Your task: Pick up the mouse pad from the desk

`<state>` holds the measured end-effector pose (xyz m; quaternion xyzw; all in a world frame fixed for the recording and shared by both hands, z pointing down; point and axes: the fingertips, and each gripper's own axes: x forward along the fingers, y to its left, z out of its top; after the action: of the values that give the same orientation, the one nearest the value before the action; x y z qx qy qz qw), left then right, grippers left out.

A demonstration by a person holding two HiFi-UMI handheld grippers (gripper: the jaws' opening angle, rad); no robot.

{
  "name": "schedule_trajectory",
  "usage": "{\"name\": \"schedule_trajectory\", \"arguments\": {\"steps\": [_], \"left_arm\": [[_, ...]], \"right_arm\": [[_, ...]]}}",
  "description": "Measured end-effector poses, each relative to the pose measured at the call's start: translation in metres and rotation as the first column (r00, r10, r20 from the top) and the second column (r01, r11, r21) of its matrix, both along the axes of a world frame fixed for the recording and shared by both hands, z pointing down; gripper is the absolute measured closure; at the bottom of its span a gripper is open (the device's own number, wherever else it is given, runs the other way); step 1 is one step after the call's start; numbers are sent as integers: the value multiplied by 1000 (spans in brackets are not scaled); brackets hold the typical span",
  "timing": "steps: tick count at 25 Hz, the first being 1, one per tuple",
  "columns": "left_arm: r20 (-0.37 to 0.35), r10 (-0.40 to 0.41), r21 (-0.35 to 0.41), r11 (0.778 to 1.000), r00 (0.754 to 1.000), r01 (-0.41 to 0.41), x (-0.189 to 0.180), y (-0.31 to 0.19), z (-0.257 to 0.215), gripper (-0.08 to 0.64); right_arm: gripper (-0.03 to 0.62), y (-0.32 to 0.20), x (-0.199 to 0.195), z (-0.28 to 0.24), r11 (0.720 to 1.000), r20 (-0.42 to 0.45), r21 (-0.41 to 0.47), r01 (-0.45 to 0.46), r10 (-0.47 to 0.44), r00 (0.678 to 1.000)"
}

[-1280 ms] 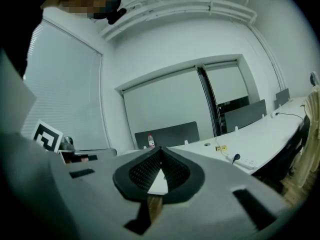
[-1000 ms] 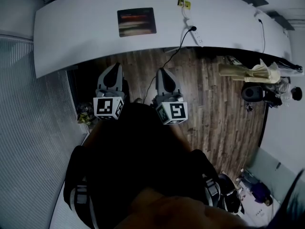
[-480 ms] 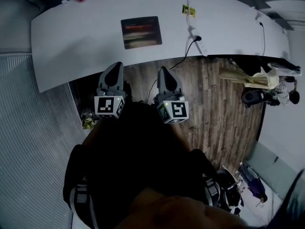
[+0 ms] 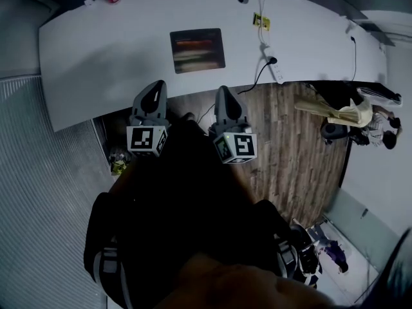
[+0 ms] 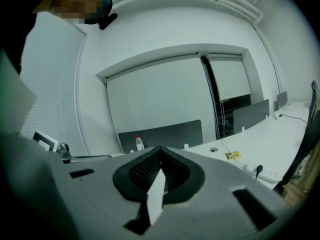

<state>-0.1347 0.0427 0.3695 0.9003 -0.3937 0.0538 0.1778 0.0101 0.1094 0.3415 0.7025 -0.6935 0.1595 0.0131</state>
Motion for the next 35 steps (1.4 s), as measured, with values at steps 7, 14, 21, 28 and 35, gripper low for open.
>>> {"name": "schedule_trajectory", "arguments": {"steps": [7,14,21,28,35], "left_arm": [[4,-17,-10,1000,1000,17,-8,-9,10,555],[24,-69,-24,997,997,70,-1,-26,14,554],[46,-111,-38,993,993,113,32,-47,21,554],[98,-104,-78,991,990,112,67,-62,59,554],[173,-100,-118,986,980,121,87,-84,96,554]], "right_arm": [[592,-20,-1,6,1000,1,-9,22,-22,1000],[591,-47,21,17,998,16,-20,65,-64,998],[592,-84,59,28,991,12,-33,126,-126,992],[592,-112,103,57,984,-1,-89,155,-156,988],[592,-131,138,114,965,-8,-200,169,-174,985]]}}
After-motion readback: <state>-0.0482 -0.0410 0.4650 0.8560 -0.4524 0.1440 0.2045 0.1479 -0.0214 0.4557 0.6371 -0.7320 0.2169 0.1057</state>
